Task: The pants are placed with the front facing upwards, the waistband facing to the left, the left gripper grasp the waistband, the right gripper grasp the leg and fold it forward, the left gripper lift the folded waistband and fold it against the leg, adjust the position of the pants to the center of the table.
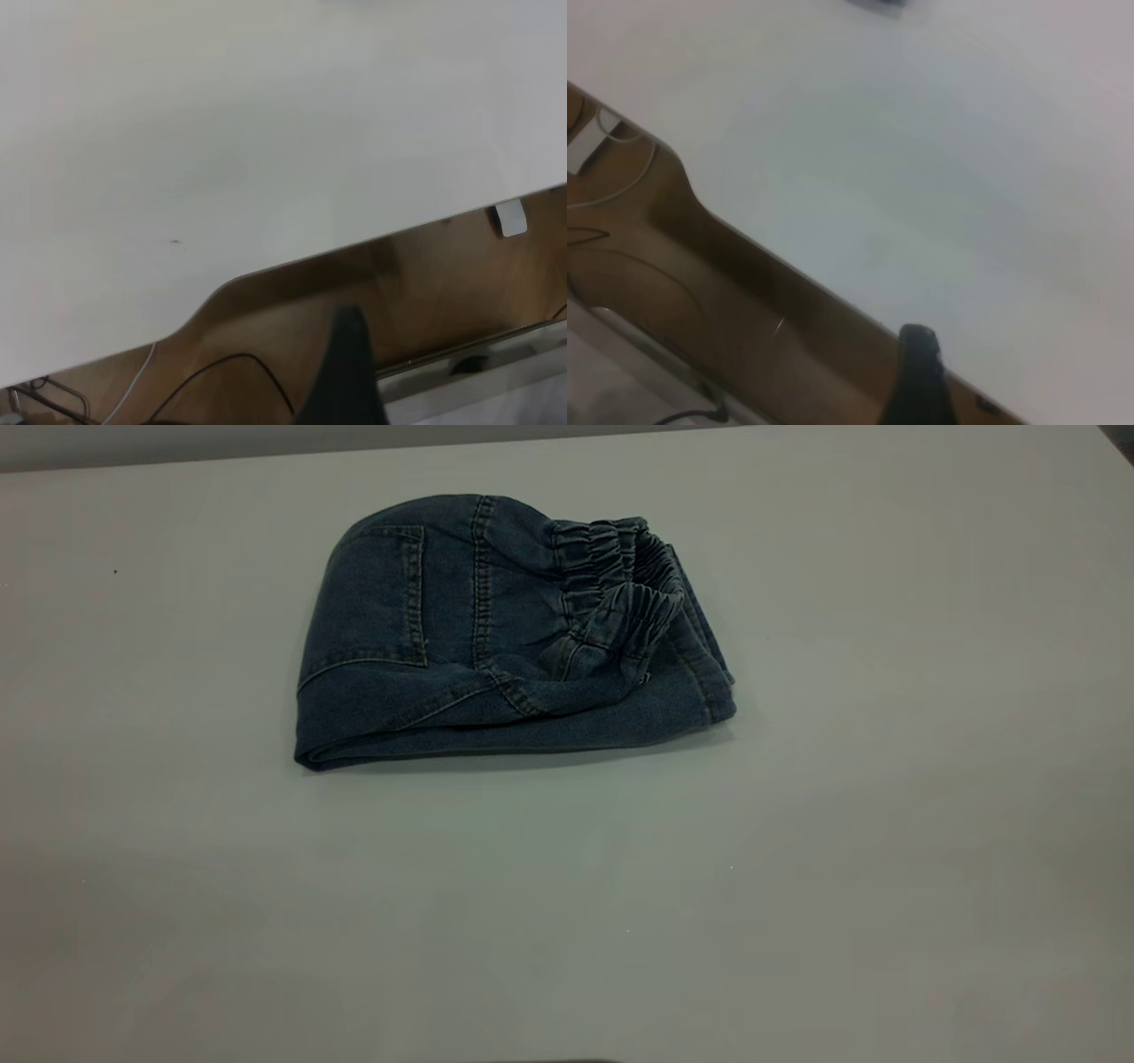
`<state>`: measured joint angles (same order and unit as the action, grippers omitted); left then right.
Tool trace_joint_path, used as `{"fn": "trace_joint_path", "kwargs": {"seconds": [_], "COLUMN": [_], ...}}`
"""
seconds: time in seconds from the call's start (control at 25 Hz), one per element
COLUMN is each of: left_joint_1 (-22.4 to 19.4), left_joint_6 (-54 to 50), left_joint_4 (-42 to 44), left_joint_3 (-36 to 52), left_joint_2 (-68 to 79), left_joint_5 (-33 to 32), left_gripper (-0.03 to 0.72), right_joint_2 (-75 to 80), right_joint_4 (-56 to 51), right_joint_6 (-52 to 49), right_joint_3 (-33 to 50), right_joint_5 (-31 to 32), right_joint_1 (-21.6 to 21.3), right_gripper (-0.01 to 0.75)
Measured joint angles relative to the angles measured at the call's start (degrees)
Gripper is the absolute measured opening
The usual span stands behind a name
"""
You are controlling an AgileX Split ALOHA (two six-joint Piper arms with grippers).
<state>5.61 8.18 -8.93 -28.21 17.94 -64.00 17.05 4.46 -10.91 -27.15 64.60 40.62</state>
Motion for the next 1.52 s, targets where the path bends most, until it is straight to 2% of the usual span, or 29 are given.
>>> {"fn": "trace_joint_path", "kwargs": {"seconds": [0.24, 0.36, 0.44, 0.68, 0.76, 0.84, 1.08, 1.52], "left_joint_1": [0.0, -0.3, -1.8, -6.4, -7.2, -7.4, -7.4, -7.4], "left_joint_6": [0.0, 0.0, 0.1, 0.1, 0.1, 0.1, 0.1, 0.1], "left_joint_4": [0.0, 0.0, 0.0, 0.0, 0.0, 0.0, 0.0, 0.0], "left_joint_3": [0.0, 0.0, 0.0, 0.0, 0.0, 0.0, 0.0, 0.0], "left_joint_2": [0.0, -0.1, -0.6, -0.7, -0.7, -0.8, -6.6, -19.0], "left_joint_5": [0.0, 0.0, 0.0, 0.0, 0.0, 0.0, -0.1, -0.7], "left_gripper": [0.559, 0.559, 0.559, 0.559, 0.559, 0.559, 0.559, 0.559], "right_joint_2": [0.0, 0.0, 0.0, -3.8, -6.6, -9.7, -17.3, -17.7], "right_joint_4": [-0.1, -0.4, -0.5, -0.6, -0.6, -0.6, -0.6, -0.6], "right_joint_6": [0.0, 0.0, 0.0, 0.1, 0.1, 0.1, 0.1, 0.1], "right_joint_3": [0.0, 0.0, 0.0, 0.0, 0.0, 0.0, 0.0, 0.0], "right_joint_5": [0.0, 0.0, -0.1, -0.1, -0.1, 0.0, 0.3, 0.3], "right_joint_1": [-0.2, -3.4, -8.0, -28.0, -33.0, -35.9, -37.1, -37.7], "right_gripper": [0.468, 0.468, 0.468, 0.468, 0.468, 0.468, 0.468, 0.468]}}
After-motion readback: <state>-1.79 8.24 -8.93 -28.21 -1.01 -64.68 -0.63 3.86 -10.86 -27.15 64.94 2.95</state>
